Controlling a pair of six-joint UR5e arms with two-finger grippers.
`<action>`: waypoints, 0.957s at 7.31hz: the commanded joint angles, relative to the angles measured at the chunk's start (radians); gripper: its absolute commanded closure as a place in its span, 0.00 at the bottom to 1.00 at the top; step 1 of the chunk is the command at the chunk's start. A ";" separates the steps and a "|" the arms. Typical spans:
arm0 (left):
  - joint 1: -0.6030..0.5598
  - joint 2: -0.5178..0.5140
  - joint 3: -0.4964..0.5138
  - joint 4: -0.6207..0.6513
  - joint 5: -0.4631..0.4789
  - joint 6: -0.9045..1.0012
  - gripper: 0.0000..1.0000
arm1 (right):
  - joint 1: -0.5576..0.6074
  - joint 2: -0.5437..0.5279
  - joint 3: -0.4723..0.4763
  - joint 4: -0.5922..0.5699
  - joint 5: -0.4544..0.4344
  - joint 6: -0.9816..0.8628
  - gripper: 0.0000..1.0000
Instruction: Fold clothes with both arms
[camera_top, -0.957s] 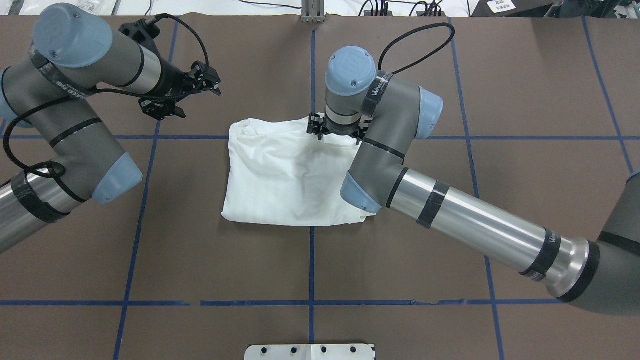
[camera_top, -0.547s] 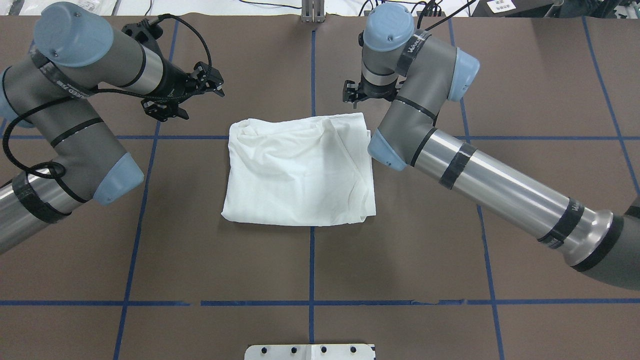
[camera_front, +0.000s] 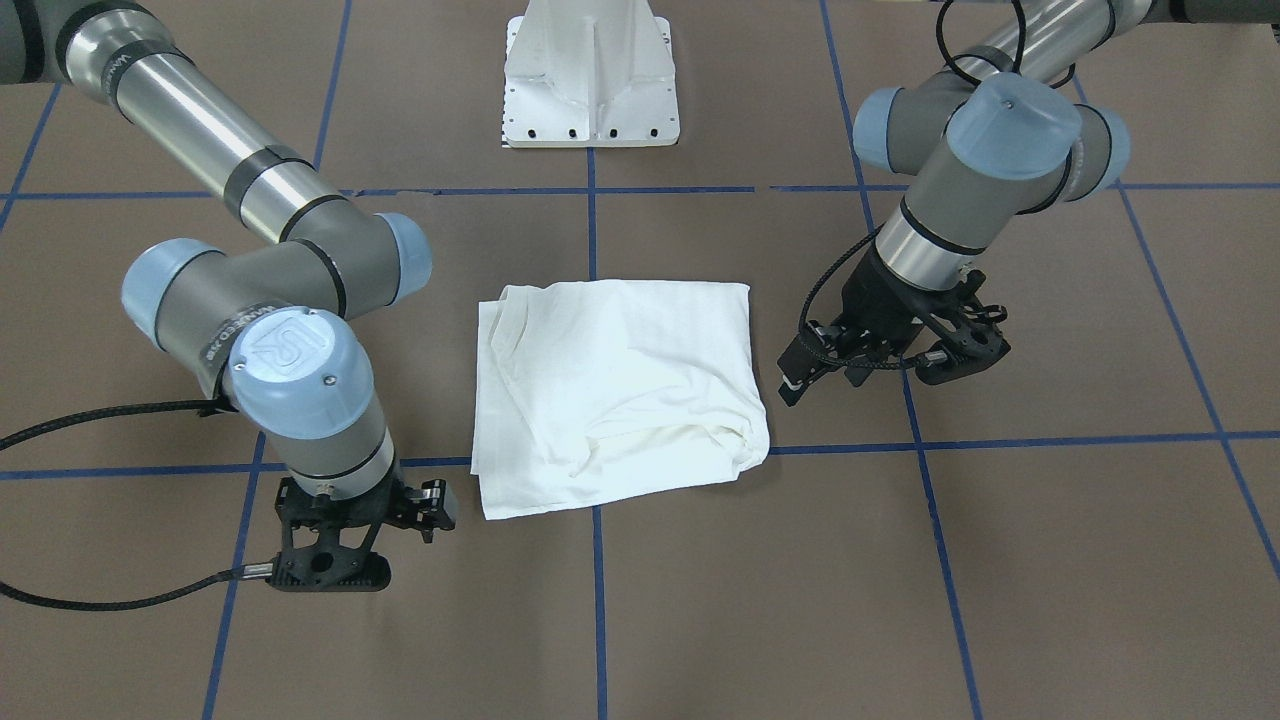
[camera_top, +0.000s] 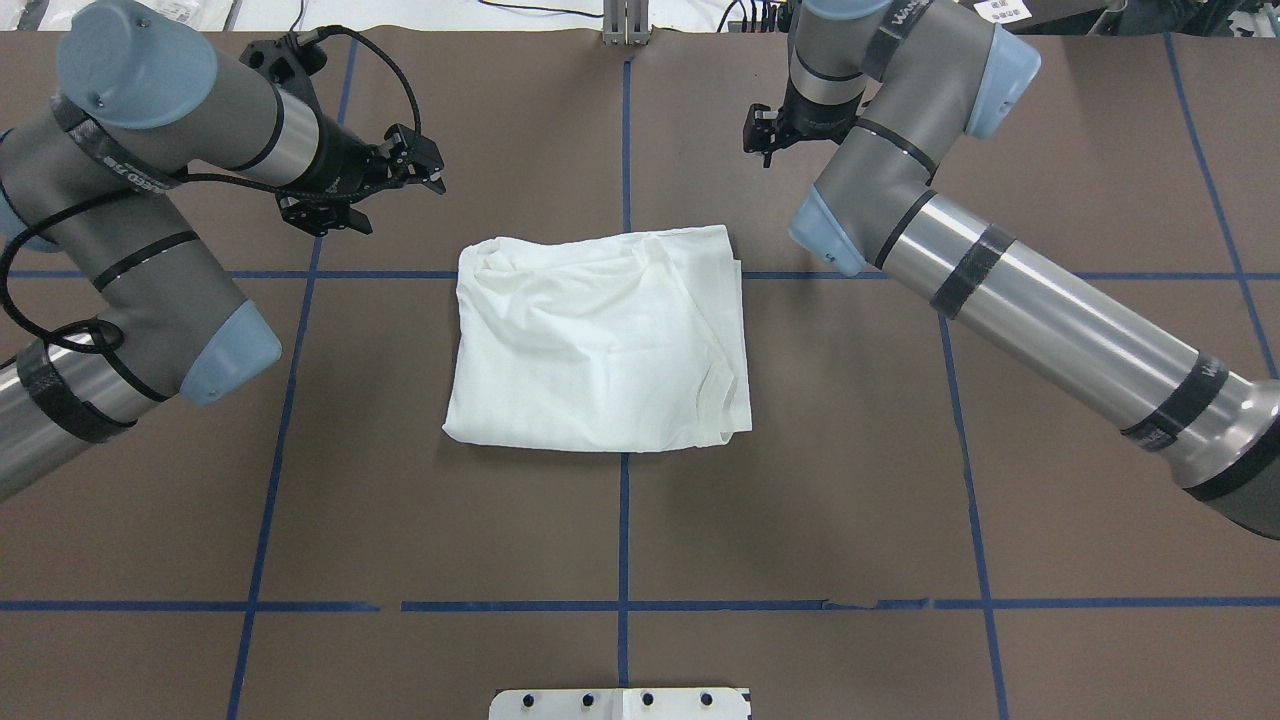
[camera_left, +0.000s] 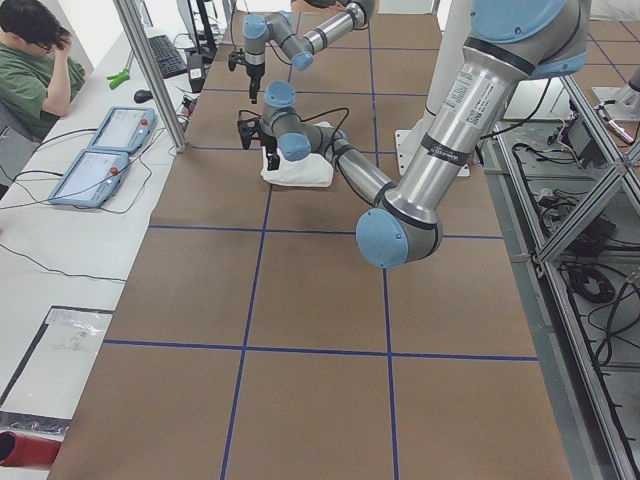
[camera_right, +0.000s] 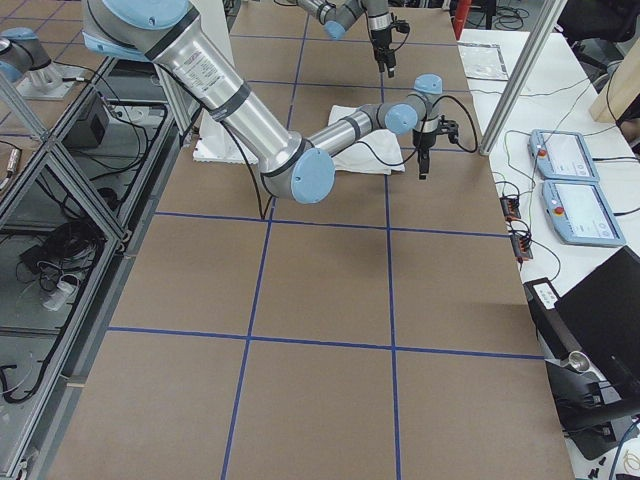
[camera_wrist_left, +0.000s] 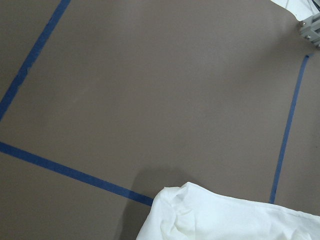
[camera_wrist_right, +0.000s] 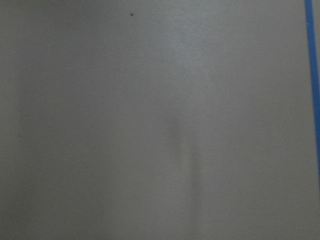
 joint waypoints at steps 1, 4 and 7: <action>-0.120 0.085 -0.007 0.000 -0.006 0.331 0.00 | 0.122 -0.142 0.091 -0.003 0.062 -0.231 0.00; -0.358 0.200 0.015 0.101 -0.006 0.955 0.00 | 0.358 -0.363 0.120 -0.023 0.137 -0.749 0.00; -0.607 0.281 0.073 0.178 -0.110 1.428 0.00 | 0.610 -0.565 0.125 -0.050 0.268 -1.094 0.00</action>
